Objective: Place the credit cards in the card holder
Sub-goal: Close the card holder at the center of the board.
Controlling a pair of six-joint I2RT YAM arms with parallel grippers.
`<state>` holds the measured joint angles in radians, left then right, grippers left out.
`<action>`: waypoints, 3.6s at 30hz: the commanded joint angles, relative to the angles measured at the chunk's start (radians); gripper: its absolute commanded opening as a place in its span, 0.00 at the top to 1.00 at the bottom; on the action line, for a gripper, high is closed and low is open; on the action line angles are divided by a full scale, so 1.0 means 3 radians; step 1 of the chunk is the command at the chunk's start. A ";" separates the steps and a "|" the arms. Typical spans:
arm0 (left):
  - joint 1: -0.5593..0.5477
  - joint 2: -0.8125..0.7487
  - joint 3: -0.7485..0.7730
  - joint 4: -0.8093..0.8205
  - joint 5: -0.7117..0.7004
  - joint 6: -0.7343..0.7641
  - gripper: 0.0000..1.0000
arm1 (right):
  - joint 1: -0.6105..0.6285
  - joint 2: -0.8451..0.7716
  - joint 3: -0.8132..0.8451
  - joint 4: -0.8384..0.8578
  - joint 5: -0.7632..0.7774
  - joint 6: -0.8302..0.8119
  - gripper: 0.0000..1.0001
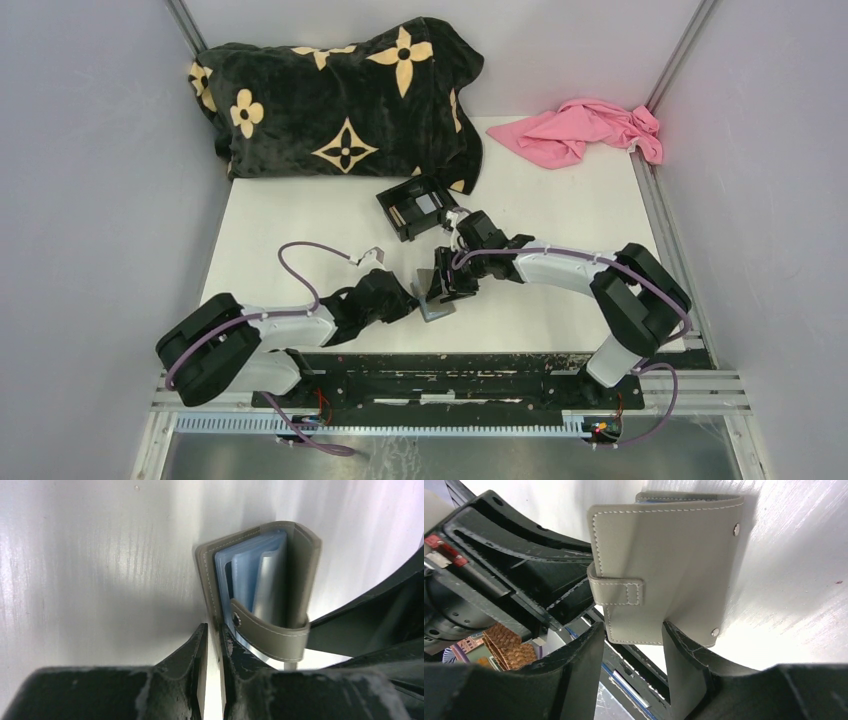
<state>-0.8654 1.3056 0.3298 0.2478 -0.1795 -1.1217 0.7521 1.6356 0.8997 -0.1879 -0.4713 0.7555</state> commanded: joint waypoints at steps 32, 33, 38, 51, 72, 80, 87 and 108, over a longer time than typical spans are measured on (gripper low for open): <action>-0.0013 -0.0401 0.0123 -0.0461 0.0013 -0.0058 0.65 | 0.0060 0.0346 0.0093 0.0043 -0.0032 -0.0047 0.52; -0.0018 -0.0384 0.0127 -0.0443 0.0023 -0.0071 0.65 | 0.0060 0.0346 0.0097 0.0031 -0.0030 -0.0052 0.52; -0.0072 -0.0340 0.0170 -0.0426 0.0048 -0.0107 0.64 | 0.0060 0.0366 0.0124 -0.0023 -0.0029 -0.0077 0.53; -0.0114 -0.0642 0.0131 -0.0640 -0.0165 -0.0249 0.63 | 0.0060 0.0447 0.0190 -0.0146 0.0013 -0.0124 0.53; -0.0141 -0.0749 0.0307 -0.1376 -0.0790 -0.0184 0.61 | 0.0065 0.0520 0.0413 -0.0523 0.0191 -0.0284 0.54; -0.0172 -0.1099 0.0641 -0.1530 -0.1020 0.0170 0.62 | 0.0080 0.0612 0.0484 -0.0713 0.0363 -0.0388 0.54; -0.0165 -0.0590 0.0934 -0.1417 -0.0896 0.0438 0.60 | 0.0096 0.0655 0.0491 -0.0769 0.0499 -0.0453 0.55; -0.0142 -0.0078 0.0646 -0.0587 -0.0346 0.0630 0.60 | 0.0119 0.0670 0.0433 -0.0716 0.0446 -0.0444 0.54</action>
<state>-0.9104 1.2686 0.5327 -0.0010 -0.3336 -0.9848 0.7834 1.7966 1.0470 -0.3660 -0.4366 0.6659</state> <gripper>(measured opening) 0.401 0.453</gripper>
